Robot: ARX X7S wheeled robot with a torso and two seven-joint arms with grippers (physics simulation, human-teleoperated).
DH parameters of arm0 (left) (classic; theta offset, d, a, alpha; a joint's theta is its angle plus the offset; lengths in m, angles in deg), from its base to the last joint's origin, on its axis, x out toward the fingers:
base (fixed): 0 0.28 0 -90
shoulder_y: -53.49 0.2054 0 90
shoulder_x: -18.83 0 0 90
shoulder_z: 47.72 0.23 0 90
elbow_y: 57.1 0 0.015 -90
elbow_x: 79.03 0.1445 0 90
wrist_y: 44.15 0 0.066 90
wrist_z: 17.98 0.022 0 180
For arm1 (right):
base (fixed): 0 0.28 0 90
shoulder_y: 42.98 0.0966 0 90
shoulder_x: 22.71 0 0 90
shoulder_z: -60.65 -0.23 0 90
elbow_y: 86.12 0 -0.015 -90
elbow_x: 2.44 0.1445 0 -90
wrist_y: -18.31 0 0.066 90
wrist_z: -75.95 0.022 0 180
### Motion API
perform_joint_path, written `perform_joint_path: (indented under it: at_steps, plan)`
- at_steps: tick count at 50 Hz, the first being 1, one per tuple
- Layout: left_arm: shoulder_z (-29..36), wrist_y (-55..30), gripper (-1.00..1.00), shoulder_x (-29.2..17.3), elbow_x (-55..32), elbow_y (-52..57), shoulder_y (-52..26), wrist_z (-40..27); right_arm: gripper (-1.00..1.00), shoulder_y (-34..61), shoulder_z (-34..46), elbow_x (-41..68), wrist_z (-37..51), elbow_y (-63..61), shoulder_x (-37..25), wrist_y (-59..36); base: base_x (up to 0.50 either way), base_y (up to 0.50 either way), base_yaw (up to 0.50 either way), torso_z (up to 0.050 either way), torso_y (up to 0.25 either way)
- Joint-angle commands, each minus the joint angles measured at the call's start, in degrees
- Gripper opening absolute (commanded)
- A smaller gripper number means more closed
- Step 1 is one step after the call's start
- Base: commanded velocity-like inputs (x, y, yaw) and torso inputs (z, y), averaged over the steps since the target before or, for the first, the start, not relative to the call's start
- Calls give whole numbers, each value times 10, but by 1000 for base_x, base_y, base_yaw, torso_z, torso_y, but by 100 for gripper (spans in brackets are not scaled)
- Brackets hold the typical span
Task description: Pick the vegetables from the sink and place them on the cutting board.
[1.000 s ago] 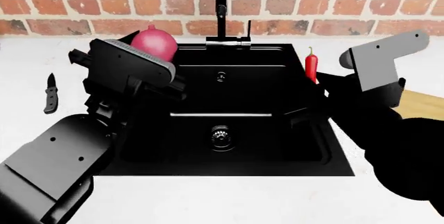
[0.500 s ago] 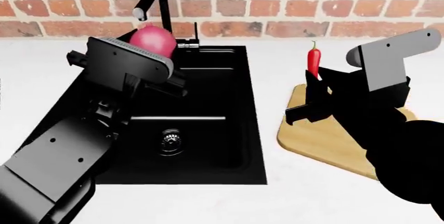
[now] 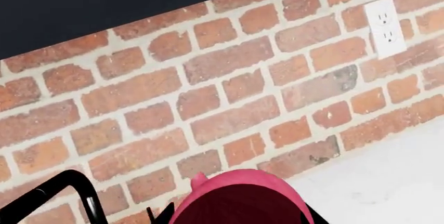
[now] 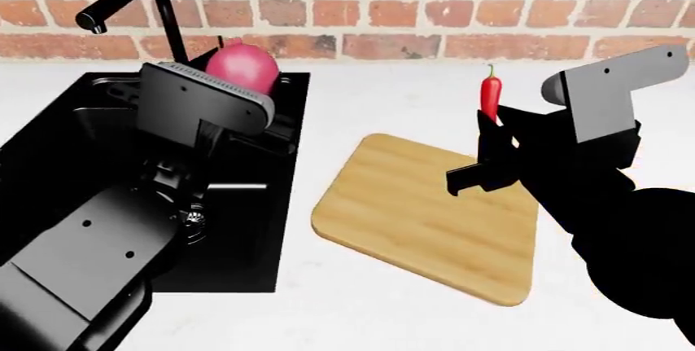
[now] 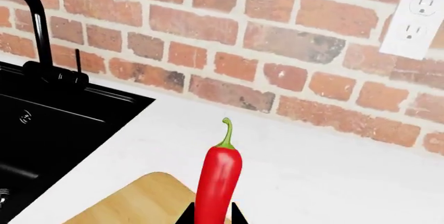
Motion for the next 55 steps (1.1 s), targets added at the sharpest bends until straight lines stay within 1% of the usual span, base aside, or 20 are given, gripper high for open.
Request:
perform_joint_path:
  at_steps: [1, 7, 12, 17, 22, 31, 35, 44, 55]
  plan:
    - [0, 2, -100, 1, -6, 2, -1, -7, -100, -1, 0, 0, -3, 2, -1, 2, 1, -500, 0, 0, 0]
    - [4, -2, -100, 3, -11, 4, 0, -4, -100, -2, 0, 4, -5, 1, -1, 4, 1, -500, 0, 0, 0]
    - [14, -20, -100, 4, -33, 22, -2, 12, -100, -2, 2, 2, -10, -2, -1, 8, 1, -500, 0, 0, 0]
    - [5, -41, -100, 7, -73, 40, -1, 21, -100, -4, -2, 6, -10, 0, 0, 12, 0, 0, 0, 0, 0]
    - [-2, -80, -100, 18, -122, 47, -6, 23, -100, -5, 1, 5, 0, 8, 4, 10, 0, 0, 0, 0, 0]
    - [2, -104, -100, 36, -148, 10, -12, 30, -100, 1, 8, -8, 15, -2, 2, 7, 0, 0, 0, 0, 2]
    - [-13, -122, -100, 49, -185, -13, -14, 35, -100, 1, 7, -6, 17, 0, 3, 8, 0, 0, 0, 0, 0]
    - [-2, -121, -100, 70, -182, -67, -24, 45, -100, -4, 1, 5, 16, 8, 4, 13, 0, 0, 0, 0, 0]
    - [17, -111, -100, 75, -163, -92, -21, 50, -100, -10, 2, 1, 10, 10, 1, 20, 0, 0, 0, 0, 0]
